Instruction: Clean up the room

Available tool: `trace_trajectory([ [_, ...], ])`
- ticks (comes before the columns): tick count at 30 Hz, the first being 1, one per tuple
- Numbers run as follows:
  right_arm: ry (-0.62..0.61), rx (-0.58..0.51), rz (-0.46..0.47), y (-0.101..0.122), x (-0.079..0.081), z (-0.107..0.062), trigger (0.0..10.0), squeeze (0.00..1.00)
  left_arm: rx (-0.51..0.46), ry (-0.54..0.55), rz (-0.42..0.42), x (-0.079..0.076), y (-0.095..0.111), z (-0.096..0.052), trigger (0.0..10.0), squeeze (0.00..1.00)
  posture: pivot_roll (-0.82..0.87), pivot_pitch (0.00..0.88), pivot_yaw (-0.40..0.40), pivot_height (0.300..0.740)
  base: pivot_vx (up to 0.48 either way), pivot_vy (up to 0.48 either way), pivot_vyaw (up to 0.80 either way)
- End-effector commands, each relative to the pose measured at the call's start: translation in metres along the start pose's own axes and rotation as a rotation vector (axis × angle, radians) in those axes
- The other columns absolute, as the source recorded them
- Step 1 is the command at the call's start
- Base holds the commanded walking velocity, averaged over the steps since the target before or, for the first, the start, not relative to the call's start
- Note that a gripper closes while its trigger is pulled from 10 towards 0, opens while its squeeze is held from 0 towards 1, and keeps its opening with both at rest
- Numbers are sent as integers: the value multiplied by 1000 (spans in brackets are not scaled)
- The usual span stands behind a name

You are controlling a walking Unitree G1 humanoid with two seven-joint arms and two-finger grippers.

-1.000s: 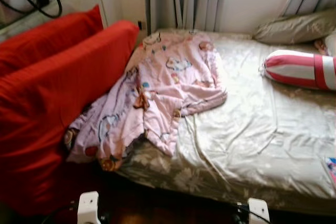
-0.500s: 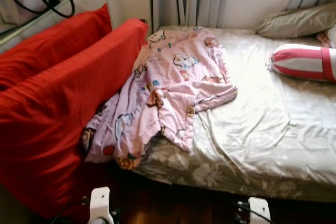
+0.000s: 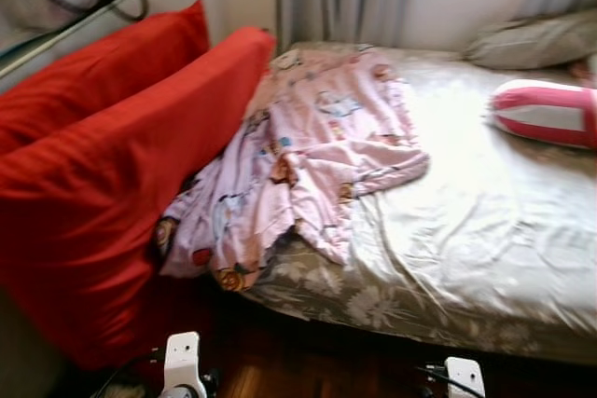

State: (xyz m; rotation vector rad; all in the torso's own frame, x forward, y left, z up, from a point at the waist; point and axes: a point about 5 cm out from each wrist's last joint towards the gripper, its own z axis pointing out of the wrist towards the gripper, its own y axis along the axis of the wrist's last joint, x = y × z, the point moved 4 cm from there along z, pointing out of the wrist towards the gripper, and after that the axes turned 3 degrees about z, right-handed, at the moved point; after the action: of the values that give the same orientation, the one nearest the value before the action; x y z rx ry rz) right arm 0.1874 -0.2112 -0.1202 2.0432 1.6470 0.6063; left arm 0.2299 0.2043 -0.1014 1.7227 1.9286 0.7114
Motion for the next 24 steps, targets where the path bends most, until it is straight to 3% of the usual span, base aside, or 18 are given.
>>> trace_trajectory([
  [1,-2,6,9,-2,-1,0,10000,0,26,-6,24,1,-7,-1,10000,0,41,19,16,740,0,0,513],
  [7,12,-11,56,-1,1,-1,10000,0,31,-6,19,3,-10,-2,10000,0,45,18,17,740,0,0,85],
  [15,20,-13,29,-1,2,-1,10000,0,31,-2,11,5,-11,-2,10000,0,45,19,15,740,91,0,0],
  [24,33,-18,33,1,3,-1,10000,0,30,-4,12,4,-11,-2,10000,0,46,21,14,740,247,0,667],
])
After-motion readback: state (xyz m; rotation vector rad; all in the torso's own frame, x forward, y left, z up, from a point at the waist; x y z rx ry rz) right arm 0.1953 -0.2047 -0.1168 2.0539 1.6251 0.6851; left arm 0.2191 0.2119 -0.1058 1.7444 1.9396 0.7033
